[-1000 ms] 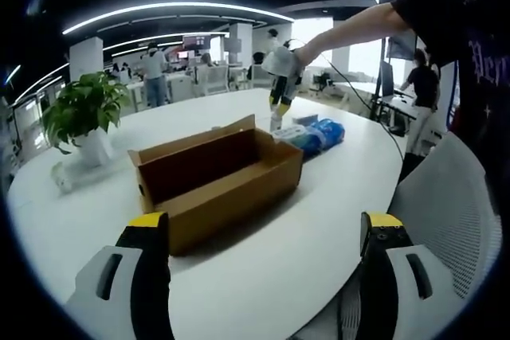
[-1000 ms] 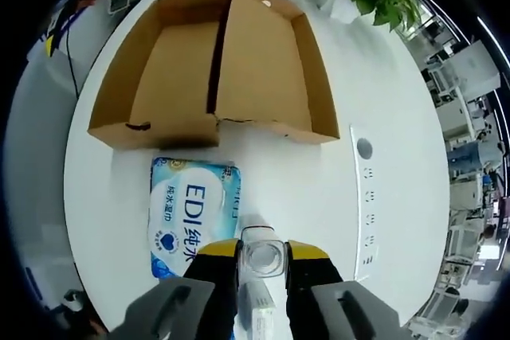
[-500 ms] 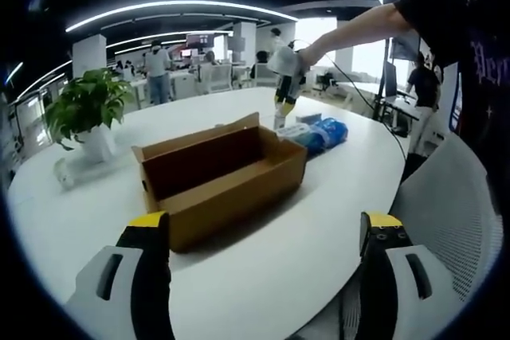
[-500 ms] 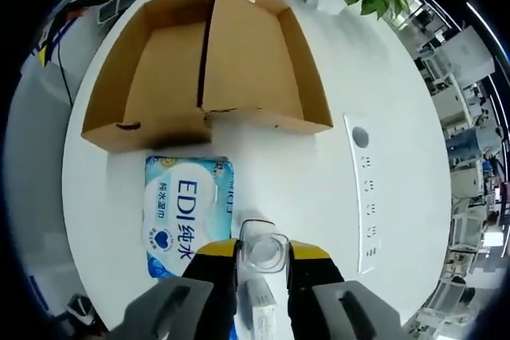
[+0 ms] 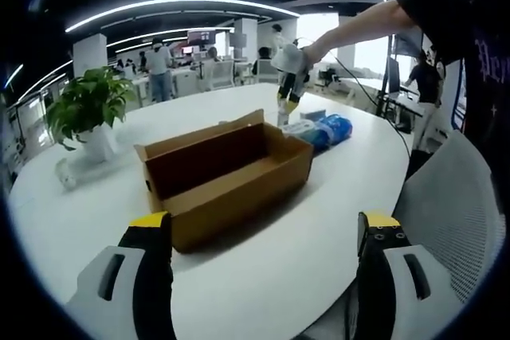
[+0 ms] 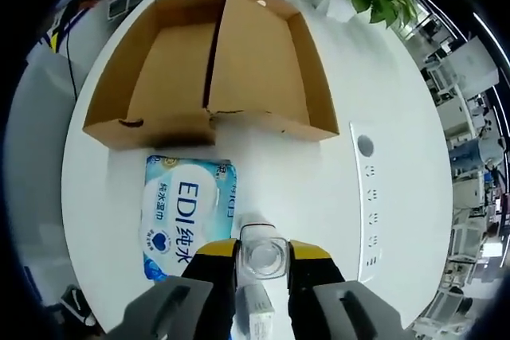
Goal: Operate the shoe box by opening the lid, removing the specified soft item, and placing it in the target area until the item is outside and the box remains undamaged.
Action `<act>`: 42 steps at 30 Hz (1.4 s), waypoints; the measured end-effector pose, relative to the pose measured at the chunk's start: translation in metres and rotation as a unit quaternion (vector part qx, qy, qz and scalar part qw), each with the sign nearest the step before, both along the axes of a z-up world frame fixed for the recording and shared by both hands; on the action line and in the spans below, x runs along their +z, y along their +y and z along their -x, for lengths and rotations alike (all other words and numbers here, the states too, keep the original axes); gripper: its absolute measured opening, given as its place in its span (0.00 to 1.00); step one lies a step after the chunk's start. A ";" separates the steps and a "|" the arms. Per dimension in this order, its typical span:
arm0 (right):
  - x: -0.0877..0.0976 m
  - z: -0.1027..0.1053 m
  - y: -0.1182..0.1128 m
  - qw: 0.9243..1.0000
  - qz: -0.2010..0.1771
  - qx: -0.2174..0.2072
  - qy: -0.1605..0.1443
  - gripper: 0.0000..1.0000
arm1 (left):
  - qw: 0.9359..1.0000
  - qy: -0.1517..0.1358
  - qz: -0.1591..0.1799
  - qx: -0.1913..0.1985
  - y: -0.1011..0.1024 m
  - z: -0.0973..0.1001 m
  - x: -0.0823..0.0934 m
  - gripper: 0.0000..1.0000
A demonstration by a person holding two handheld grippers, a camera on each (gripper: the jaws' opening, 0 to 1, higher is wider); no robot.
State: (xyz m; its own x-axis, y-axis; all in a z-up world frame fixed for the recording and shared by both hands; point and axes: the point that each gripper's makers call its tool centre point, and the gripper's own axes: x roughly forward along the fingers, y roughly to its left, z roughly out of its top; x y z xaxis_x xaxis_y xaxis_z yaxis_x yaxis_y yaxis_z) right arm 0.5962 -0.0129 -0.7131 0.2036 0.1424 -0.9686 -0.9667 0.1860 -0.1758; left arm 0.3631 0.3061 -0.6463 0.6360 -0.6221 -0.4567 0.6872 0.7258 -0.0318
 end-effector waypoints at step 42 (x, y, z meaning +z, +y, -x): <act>0.036 -0.012 0.003 0.996 -0.052 -0.056 -0.053 0.49 | 0.987 0.002 -0.026 0.158 0.061 -0.081 -0.004 0.48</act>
